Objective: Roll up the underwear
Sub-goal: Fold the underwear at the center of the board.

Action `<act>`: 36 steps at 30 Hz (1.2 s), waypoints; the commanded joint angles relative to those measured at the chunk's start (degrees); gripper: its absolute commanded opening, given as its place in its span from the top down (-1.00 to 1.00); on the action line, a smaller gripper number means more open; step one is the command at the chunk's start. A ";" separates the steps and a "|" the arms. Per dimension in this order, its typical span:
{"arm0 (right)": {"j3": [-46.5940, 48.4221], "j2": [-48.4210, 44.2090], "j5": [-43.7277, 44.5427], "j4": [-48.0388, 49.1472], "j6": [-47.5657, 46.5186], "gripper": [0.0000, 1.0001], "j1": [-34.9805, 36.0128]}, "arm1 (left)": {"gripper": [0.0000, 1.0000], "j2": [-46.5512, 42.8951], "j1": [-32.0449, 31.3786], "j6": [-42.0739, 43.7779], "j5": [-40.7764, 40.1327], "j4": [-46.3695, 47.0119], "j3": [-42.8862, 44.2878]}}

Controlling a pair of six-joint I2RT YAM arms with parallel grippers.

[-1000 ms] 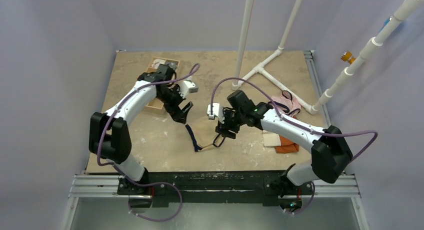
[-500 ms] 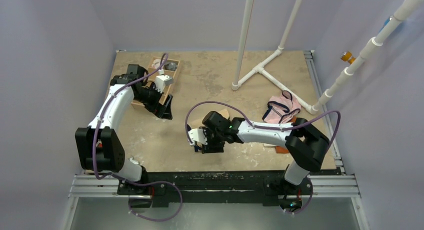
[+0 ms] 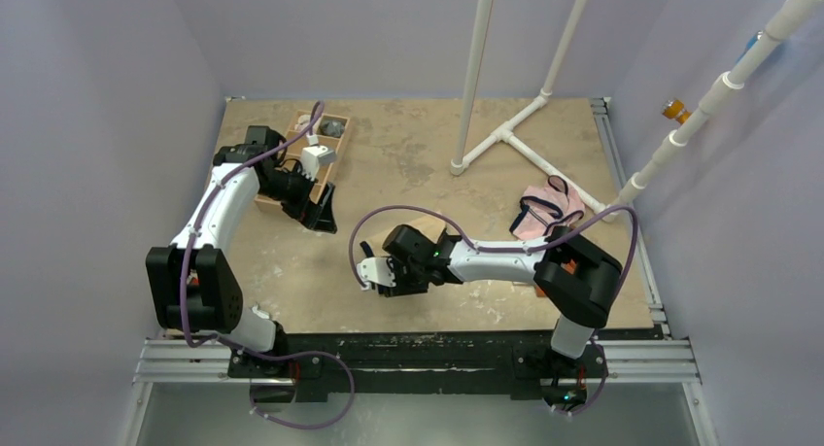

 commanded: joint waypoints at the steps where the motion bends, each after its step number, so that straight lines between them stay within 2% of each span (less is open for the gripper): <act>1: 0.73 1.32 1.47 -0.21 -0.75 0.35 0.13 | -1.00 0.05 0.55 0.91 2.59 -0.23 1.34; 7: 1.96 1.78 -2.76 -5.68 0.20 0.78 0.17 | -1.00 0.14 0.56 1.15 0.29 0.36 1.58; 12: 4.87 0.76 -11.61 -15.45 1.35 0.97 0.53 | -1.00 0.83 0.54 1.31 -2.76 0.86 2.67; 16: 10.08 2.16 -20.84 -27.80 -0.22 1.00 0.62 | -1.00 2.58 0.53 1.22 -3.81 0.69 4.65; 21: 19.89 6.27 -28.32 -42.44 -4.38 1.00 0.55 | -1.00 4.70 0.54 2.05 -2.88 -0.38 6.23; 29: 39.57 16.28 -31.67 -61.08 -12.38 1.00 -3.14 | -1.00 4.46 0.55 5.06 -3.68 0.09 3.34; 36: 46.56 22.73 -27.71 -62.15 -11.66 1.00 -5.71 | -1.00 3.32 0.71 5.53 -5.99 1.69 1.47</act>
